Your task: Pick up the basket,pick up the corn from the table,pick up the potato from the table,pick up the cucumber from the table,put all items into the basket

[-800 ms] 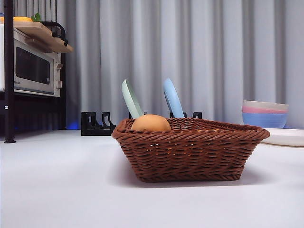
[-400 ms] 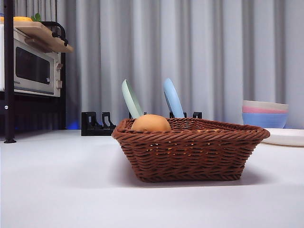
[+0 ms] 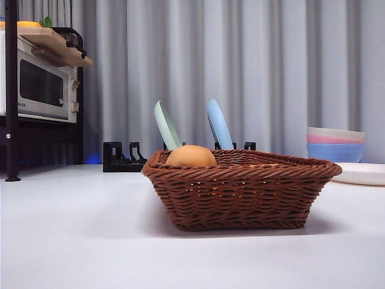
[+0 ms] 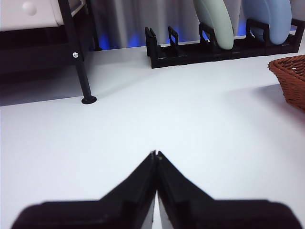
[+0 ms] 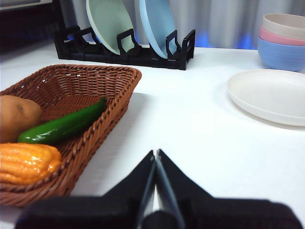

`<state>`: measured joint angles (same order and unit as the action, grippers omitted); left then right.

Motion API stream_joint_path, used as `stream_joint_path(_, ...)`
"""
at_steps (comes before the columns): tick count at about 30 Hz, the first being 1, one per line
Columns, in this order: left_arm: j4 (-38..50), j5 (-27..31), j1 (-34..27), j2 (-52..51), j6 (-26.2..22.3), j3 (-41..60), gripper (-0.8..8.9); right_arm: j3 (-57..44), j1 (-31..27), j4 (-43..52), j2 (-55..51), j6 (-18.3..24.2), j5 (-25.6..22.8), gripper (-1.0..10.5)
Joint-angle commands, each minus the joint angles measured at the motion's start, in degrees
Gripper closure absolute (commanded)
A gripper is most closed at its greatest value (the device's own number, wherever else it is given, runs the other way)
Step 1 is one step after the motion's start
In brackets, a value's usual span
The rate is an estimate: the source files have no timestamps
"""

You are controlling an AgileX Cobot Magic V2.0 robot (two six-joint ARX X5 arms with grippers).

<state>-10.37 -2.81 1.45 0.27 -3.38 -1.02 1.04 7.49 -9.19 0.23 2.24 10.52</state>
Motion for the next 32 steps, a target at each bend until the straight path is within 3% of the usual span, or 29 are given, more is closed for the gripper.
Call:
stream_joint_path(1, 0.1, -0.2, -0.2, -0.1, 0.6, 0.8, 8.16, -0.7, 0.0, -0.5, -0.2, -3.8, 0.0, 9.5)
stream_joint_path(32, 0.1, -0.2, -0.2, -0.1, 0.6, 0.8, 8.16, -0.7, 0.0, -0.3, -0.2, -4.3, -0.2, 9.5)
